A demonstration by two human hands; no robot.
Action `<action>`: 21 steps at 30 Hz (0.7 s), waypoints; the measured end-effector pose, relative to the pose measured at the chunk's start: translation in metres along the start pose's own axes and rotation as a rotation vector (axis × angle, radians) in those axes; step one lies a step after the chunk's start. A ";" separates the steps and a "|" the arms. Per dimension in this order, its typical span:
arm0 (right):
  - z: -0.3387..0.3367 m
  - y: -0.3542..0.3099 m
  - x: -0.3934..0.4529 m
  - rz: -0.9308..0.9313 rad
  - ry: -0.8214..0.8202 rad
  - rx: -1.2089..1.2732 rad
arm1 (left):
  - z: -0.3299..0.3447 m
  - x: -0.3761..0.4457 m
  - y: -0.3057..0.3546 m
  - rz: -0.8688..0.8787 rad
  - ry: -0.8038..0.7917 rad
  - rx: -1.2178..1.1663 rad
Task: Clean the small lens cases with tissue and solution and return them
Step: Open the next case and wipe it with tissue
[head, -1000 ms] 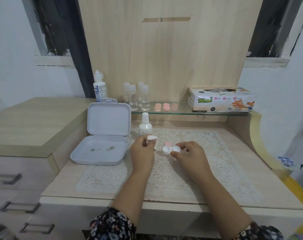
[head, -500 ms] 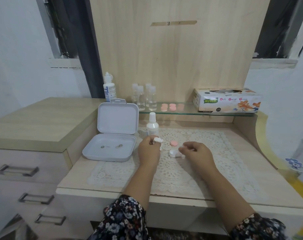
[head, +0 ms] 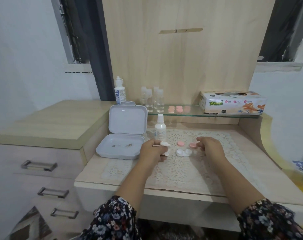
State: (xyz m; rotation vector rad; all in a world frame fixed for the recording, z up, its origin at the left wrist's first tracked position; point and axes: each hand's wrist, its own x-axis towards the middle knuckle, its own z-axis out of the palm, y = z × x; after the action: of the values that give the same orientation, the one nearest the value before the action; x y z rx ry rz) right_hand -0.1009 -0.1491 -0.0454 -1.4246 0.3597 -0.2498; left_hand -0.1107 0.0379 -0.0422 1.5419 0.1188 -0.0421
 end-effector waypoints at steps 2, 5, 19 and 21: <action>0.006 -0.002 -0.007 -0.128 0.016 -0.103 | -0.009 -0.006 0.002 0.020 0.000 0.011; 0.025 -0.002 -0.023 -0.226 -0.012 -0.147 | -0.025 -0.016 0.004 0.048 0.014 0.014; 0.164 0.000 -0.120 -0.309 -0.435 -0.077 | -0.142 -0.063 0.022 0.130 0.133 0.023; 0.184 0.005 -0.136 -0.320 -0.491 -0.100 | -0.163 -0.070 0.022 0.135 0.180 0.034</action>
State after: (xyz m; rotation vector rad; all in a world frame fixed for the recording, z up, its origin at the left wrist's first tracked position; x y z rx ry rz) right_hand -0.1546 0.0717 -0.0184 -1.5850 -0.2635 -0.1328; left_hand -0.1863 0.1981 -0.0167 1.5826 0.1572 0.2027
